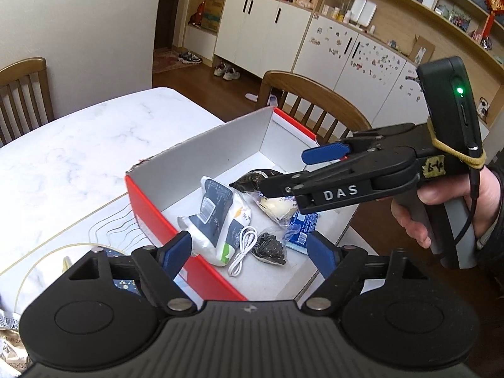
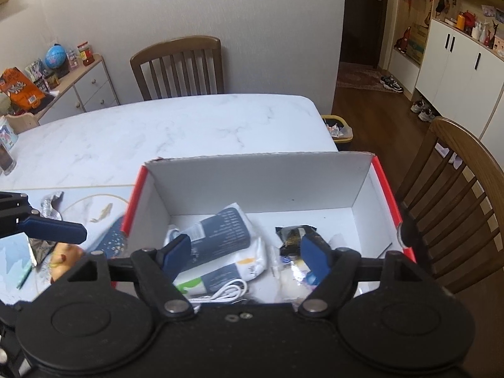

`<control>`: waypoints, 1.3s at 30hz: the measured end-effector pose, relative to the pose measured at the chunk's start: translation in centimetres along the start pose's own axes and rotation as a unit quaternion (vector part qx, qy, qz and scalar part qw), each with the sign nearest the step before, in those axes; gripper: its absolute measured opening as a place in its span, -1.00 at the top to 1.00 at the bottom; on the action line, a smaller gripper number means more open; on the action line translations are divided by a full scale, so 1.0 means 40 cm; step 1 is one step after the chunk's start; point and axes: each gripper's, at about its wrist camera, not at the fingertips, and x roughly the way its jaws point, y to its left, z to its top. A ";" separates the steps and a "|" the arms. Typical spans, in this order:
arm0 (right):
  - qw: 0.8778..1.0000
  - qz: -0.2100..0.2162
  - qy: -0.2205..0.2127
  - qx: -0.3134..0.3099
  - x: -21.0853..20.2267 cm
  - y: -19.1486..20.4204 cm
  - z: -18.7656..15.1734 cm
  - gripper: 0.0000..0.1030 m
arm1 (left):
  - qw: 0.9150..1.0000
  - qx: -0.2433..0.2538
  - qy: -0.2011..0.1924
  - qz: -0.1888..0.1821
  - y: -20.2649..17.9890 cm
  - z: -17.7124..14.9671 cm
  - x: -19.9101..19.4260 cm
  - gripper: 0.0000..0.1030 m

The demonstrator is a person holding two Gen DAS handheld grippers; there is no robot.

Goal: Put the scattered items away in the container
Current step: 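Withdraw both tools from the box toward the remaining items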

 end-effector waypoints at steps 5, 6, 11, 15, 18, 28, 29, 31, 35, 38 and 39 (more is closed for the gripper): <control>1.000 0.003 -0.013 0.013 -0.024 0.033 -0.006 -0.61 | 1.000 -0.005 -0.008 -0.001 0.028 -0.016 -0.035 -0.61; 1.000 0.003 -0.015 0.016 -0.027 0.040 -0.007 -0.62 | 1.000 -0.006 -0.008 -0.001 0.033 -0.020 -0.042 -0.61; 1.000 0.001 -0.017 0.027 -0.032 0.081 -0.017 -0.62 | 1.000 -0.012 -0.010 0.000 0.070 -0.042 -0.071 -0.62; 0.999 0.003 -0.019 0.032 -0.040 0.117 -0.024 -0.63 | 1.000 -0.022 -0.009 -0.002 0.103 -0.068 -0.093 -0.71; 0.999 0.004 -0.028 0.029 -0.048 0.153 -0.029 -0.66 | 1.000 -0.028 -0.011 0.000 0.127 -0.091 -0.109 -0.78; 0.999 0.013 -0.036 0.026 -0.049 0.278 -0.042 -0.68 | 0.998 -0.051 -0.025 0.012 0.224 -0.174 -0.186 -0.99; 0.999 0.014 -0.036 0.027 -0.048 0.289 -0.042 -0.68 | 0.998 -0.053 -0.026 0.013 0.234 -0.181 -0.193 -0.99; 0.999 0.016 -0.035 0.027 -0.043 0.313 -0.044 -0.68 | 0.998 -0.059 -0.029 0.015 0.256 -0.197 -0.208 -0.99; 0.999 0.021 -0.027 0.024 -0.031 0.364 -0.051 -0.68 | 0.998 -0.058 -0.030 0.022 0.288 -0.223 -0.229 -0.99; 0.999 0.023 -0.024 0.019 -0.025 0.402 -0.057 -0.68 | 0.997 -0.062 -0.034 0.024 0.312 -0.242 -0.246 -0.99; 0.999 0.023 -0.024 0.019 -0.023 0.413 -0.059 -0.68 | 0.997 -0.063 -0.036 0.026 0.320 -0.249 -0.251 -0.99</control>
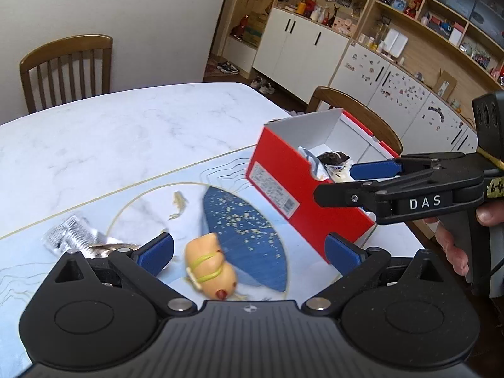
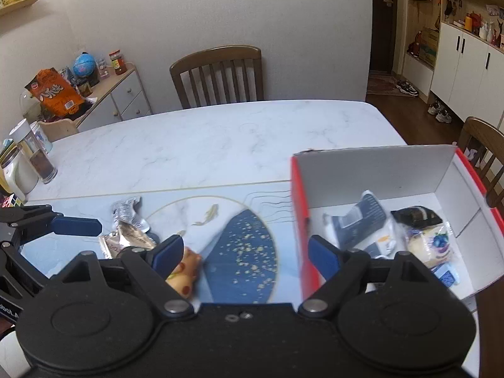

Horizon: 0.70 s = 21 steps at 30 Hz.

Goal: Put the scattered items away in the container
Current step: 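Withdraw both tools from the box toward the remaining items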

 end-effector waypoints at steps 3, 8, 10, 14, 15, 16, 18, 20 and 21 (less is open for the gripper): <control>1.000 -0.002 -0.002 0.001 0.008 0.029 -0.005 -0.68 | 1.000 0.002 -0.005 0.006 0.022 -0.016 -0.013 -0.99; 1.000 0.002 -0.001 0.003 0.025 0.067 -0.009 -0.68 | 1.000 0.005 -0.008 0.012 0.051 -0.041 -0.030 -0.99; 1.000 0.002 -0.001 0.002 0.033 0.079 -0.010 -0.68 | 1.000 0.004 -0.010 0.015 0.063 -0.051 -0.033 -0.99; 1.000 0.005 0.004 0.003 0.049 0.097 -0.015 -0.68 | 1.000 -0.001 -0.019 0.020 0.089 -0.070 -0.040 -0.99; 1.000 0.006 0.006 0.002 0.054 0.103 -0.018 -0.68 | 1.000 -0.004 -0.020 0.020 0.097 -0.075 -0.042 -0.99; 1.000 0.007 0.008 0.000 0.059 0.108 -0.020 -0.68 | 1.000 -0.009 -0.021 0.020 0.107 -0.078 -0.042 -0.99; 1.000 0.009 0.012 -0.003 0.068 0.118 -0.024 -0.68 | 0.999 -0.017 -0.021 0.023 0.124 -0.087 -0.040 -0.99; 1.000 0.010 0.017 -0.005 0.078 0.125 -0.029 -0.68 | 0.999 -0.021 -0.017 0.031 0.140 -0.097 -0.034 -0.99; 1.000 0.010 0.020 -0.005 0.083 0.128 -0.032 -0.67 | 0.999 -0.021 -0.016 0.034 0.147 -0.101 -0.030 -0.99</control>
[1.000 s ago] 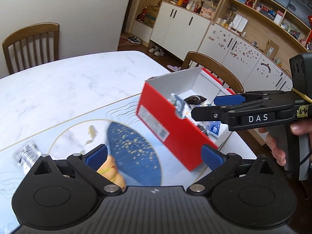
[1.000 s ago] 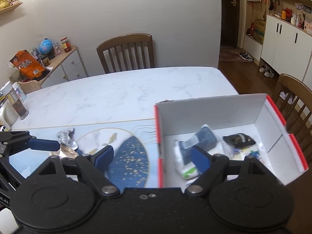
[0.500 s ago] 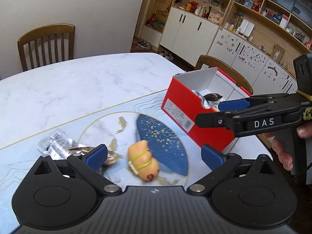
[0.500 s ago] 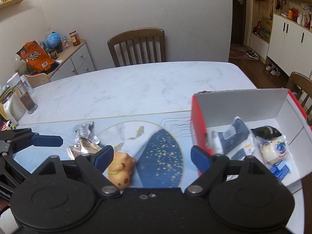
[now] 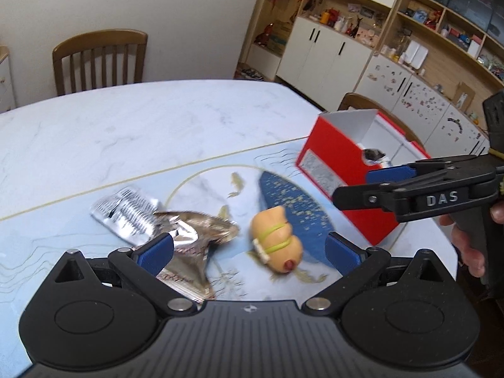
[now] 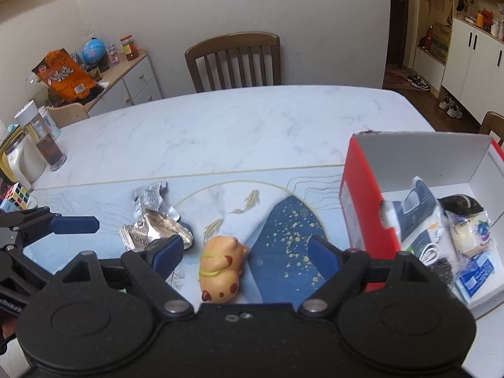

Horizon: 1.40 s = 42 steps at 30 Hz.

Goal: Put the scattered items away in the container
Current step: 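Withdraw both tools from the box toward the remaining items, then grasp the yellow toy hamster with the right tool while the left tool grasps the gold foil bag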

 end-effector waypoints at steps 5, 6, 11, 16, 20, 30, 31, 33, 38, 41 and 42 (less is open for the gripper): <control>1.000 0.002 0.015 -0.003 0.027 0.009 -0.013 -0.67 | 1.000 -0.001 0.004 0.018 0.033 -0.023 0.025 -0.99; 1.000 0.002 0.018 -0.003 0.034 0.011 -0.015 -0.67 | 1.000 -0.001 0.005 0.020 0.039 -0.028 0.031 -0.99; 0.999 0.004 0.032 -0.002 0.069 0.019 -0.026 -0.66 | 0.999 0.019 0.004 0.035 0.059 -0.048 0.053 -0.99; 0.999 0.009 0.046 -0.004 0.103 0.029 -0.032 -0.65 | 0.997 0.060 -0.001 0.045 0.062 -0.049 0.075 -0.99; 0.998 0.013 0.056 -0.006 0.133 0.036 -0.031 -0.65 | 0.996 0.081 0.002 0.050 0.067 -0.049 0.099 -0.99; 0.996 0.008 0.084 -0.005 0.200 0.023 -0.029 -0.60 | 0.993 0.099 0.011 0.059 0.078 -0.052 0.158 -0.98; 0.996 0.009 0.086 -0.004 0.205 0.022 -0.029 -0.60 | 0.993 0.102 0.009 0.063 0.077 -0.053 0.160 -0.97; 0.996 0.006 0.091 -0.004 0.218 0.022 -0.031 -0.57 | 0.992 0.107 0.005 0.068 0.074 -0.053 0.166 -0.97; 0.995 0.000 0.103 -0.004 0.243 0.025 -0.033 -0.54 | 0.990 0.120 0.008 0.070 0.066 -0.059 0.183 -0.89; 0.994 -0.001 0.107 -0.004 0.254 0.029 -0.034 -0.52 | 0.989 0.125 0.012 0.071 0.060 -0.061 0.193 -0.76; 0.994 0.000 0.108 -0.003 0.256 0.030 -0.035 -0.48 | 0.989 0.126 0.012 0.072 0.059 -0.062 0.194 -0.70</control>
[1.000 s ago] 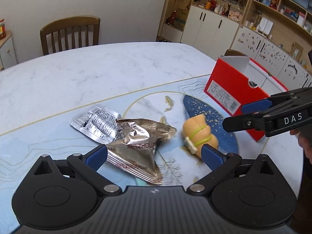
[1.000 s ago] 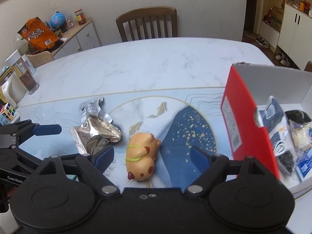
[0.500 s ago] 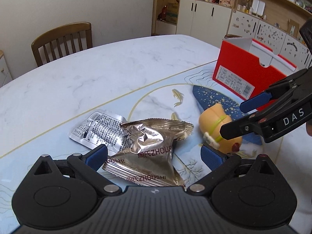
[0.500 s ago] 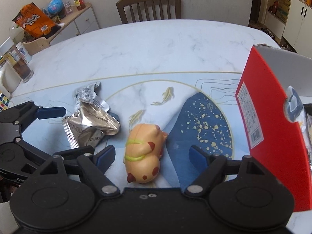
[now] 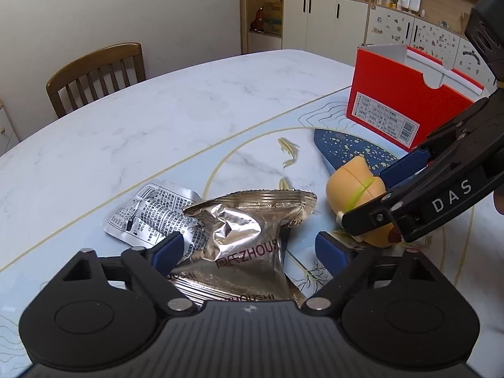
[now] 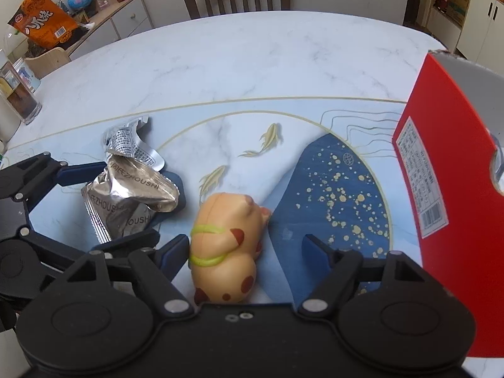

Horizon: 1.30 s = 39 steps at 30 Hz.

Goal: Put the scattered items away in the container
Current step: 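Grasp the yellow toy hamster with the right tool while the left tool grasps the gold foil bag, then lift the hamster and foil bag and carry them over the shoebox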

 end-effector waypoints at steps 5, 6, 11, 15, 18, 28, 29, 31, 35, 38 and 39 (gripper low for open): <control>1.000 0.008 0.006 0.007 0.011 0.002 -0.004 -0.39 | 1.000 0.009 0.002 0.009 -0.005 -0.002 0.007 -0.39; 1.000 0.010 0.007 0.008 0.012 0.002 -0.005 -0.38 | 1.000 0.010 0.001 0.011 -0.004 -0.002 0.007 -0.30; 1.000 0.018 0.002 0.015 0.011 0.004 -0.002 -0.12 | 1.000 0.008 0.003 0.012 -0.003 0.000 0.010 -0.10; 0.999 0.030 0.004 0.023 0.008 0.003 -0.001 0.06 | 1.000 0.006 0.004 0.013 -0.003 0.001 0.008 -0.06; 0.999 0.028 0.001 0.030 0.003 0.002 0.000 0.09 | 1.000 0.005 0.005 0.010 -0.002 0.004 0.005 -0.04; 0.999 0.027 -0.008 0.034 -0.025 -0.013 -0.005 0.12 | 1.000 0.008 0.000 0.004 -0.016 0.014 -0.017 -0.02; 0.999 0.027 -0.009 0.034 -0.029 -0.013 -0.006 0.12 | 1.000 0.009 0.000 0.004 -0.017 0.016 -0.020 -0.02; 0.999 0.026 -0.012 0.035 -0.036 -0.014 -0.007 0.12 | 1.000 0.009 -0.001 0.004 -0.020 0.018 -0.026 -0.02; 0.999 0.025 -0.017 0.035 -0.053 -0.014 -0.009 0.12 | 1.000 0.008 -0.001 0.002 -0.024 0.022 -0.041 -0.02; 0.999 0.024 -0.021 0.035 -0.067 -0.012 -0.011 0.12 | 1.000 0.008 -0.001 0.002 -0.028 0.024 -0.051 -0.02; 0.999 0.024 -0.022 0.035 -0.072 -0.012 -0.012 0.12 | 1.000 0.007 -0.002 0.002 -0.030 0.025 -0.057 -0.02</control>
